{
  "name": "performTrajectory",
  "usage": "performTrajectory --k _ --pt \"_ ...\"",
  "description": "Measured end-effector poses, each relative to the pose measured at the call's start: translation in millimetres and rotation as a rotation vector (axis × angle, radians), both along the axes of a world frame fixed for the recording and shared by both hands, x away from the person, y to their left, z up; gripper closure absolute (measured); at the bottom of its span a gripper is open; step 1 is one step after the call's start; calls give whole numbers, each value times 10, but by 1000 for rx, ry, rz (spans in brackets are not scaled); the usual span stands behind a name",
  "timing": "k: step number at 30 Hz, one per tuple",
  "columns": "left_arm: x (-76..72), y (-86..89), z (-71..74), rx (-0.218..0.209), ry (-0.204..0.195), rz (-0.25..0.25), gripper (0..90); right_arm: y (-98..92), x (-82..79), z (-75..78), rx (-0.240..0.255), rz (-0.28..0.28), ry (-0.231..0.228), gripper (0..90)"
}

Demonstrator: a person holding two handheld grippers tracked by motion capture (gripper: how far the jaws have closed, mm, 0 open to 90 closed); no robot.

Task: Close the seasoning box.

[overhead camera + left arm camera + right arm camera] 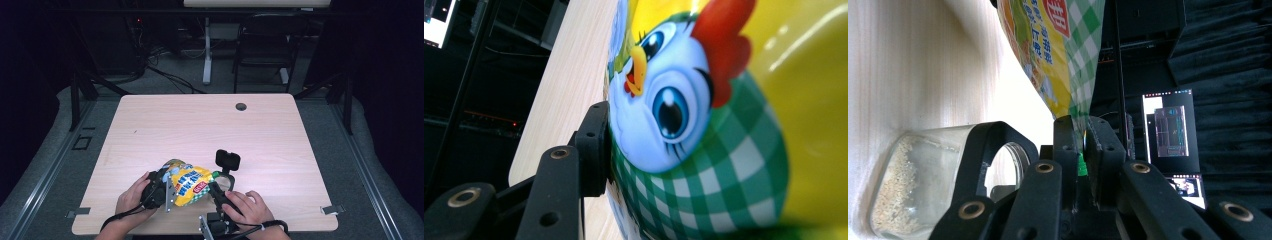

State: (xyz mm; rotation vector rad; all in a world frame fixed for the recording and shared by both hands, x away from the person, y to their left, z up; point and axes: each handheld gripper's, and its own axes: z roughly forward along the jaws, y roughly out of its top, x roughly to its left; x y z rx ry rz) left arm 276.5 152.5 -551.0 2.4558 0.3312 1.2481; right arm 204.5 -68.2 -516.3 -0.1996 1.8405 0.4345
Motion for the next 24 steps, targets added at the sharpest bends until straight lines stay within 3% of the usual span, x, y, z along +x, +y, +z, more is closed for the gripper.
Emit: performTrajectory --k 14,24 --pt "-2 -3 -10 35 -14 -3 547 52 -22 -44 -45 -6 -11 893" --pt "-13 -12 27 66 -37 2 547 56 -22 -64 -28 -2 -14 900"
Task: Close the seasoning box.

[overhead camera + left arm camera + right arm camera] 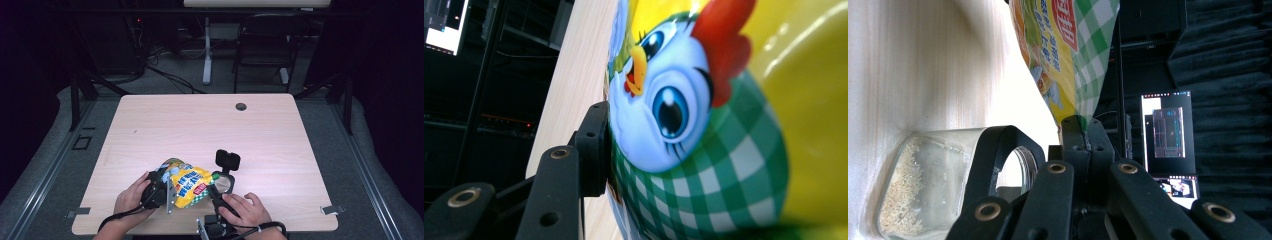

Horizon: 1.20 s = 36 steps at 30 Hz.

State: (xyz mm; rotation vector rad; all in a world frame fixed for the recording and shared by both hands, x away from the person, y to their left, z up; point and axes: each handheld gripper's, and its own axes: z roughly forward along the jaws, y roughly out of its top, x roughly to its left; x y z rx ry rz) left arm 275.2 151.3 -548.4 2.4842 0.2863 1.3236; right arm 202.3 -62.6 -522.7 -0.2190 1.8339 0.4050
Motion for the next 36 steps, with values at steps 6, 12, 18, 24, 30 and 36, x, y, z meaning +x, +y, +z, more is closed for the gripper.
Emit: performTrajectory --k 6,12,18,24,30,36 --pt "-17 -22 47 35 -11 6 547 -29 -5 -7 13 1 2 900" --pt "-25 -38 77 69 -38 10 547 -40 -4 -11 30 0 10 900" --pt "-20 -59 69 85 -48 6 547 -57 -1 -23 35 -4 19 900" --pt "-37 -55 88 117 -91 5 547 -58 -14 -30 24 -7 11 900" --pt "-64 -58 67 135 -136 13 547 -51 -13 -70 34 3 12 900" --pt "-67 -64 51 152 -155 11 547 -52 -16 -95 28 4 13 900"
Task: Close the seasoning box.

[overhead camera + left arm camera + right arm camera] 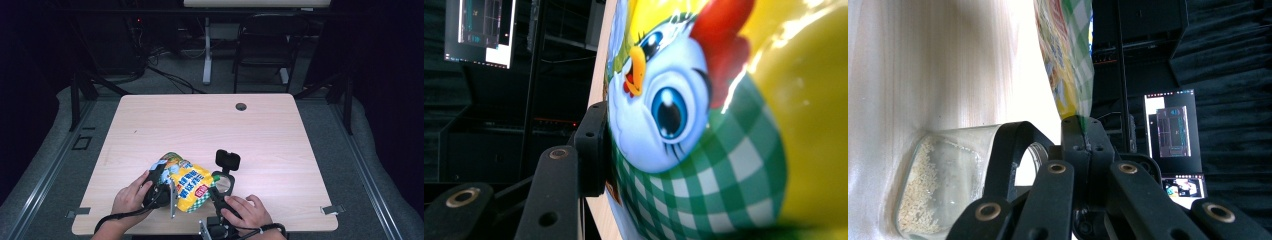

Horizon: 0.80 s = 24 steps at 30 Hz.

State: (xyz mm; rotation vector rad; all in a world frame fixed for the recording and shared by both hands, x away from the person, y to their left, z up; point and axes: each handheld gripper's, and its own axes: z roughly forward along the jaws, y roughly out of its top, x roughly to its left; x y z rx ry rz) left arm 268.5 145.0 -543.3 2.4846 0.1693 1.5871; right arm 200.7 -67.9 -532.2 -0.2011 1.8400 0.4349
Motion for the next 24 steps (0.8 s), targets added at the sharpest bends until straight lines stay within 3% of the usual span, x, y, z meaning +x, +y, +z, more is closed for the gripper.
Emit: performTrajectory --k 10,24 --pt "-11 -18 41 38 -50 -3 547 -10 -6 1 10 -4 -6 900" --pt "-20 -17 107 102 -88 -13 548 3 -15 -41 32 -3 -7 900"
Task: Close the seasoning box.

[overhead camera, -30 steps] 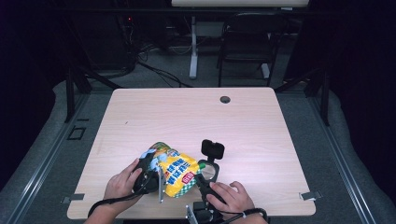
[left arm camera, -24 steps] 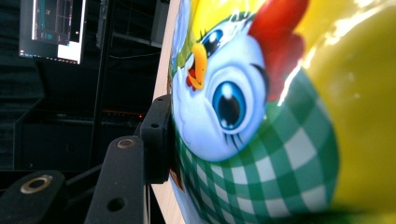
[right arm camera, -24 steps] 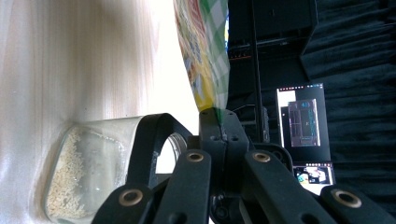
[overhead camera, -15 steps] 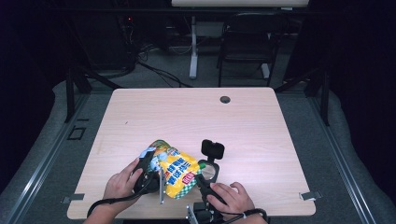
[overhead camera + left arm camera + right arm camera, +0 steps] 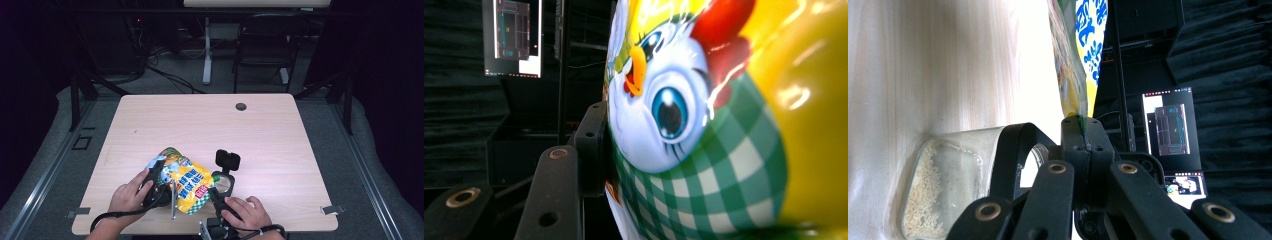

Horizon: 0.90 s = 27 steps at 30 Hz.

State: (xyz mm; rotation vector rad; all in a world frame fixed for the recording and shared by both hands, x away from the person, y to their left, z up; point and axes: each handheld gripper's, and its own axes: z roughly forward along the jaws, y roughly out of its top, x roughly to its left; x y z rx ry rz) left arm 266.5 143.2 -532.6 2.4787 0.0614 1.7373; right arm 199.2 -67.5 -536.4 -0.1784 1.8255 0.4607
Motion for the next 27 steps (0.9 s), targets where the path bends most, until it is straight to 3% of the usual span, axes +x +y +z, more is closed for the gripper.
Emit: performTrajectory --k 27 --pt "2 -9 147 109 -52 -19 548 18 -7 -20 23 -2 -8 900"
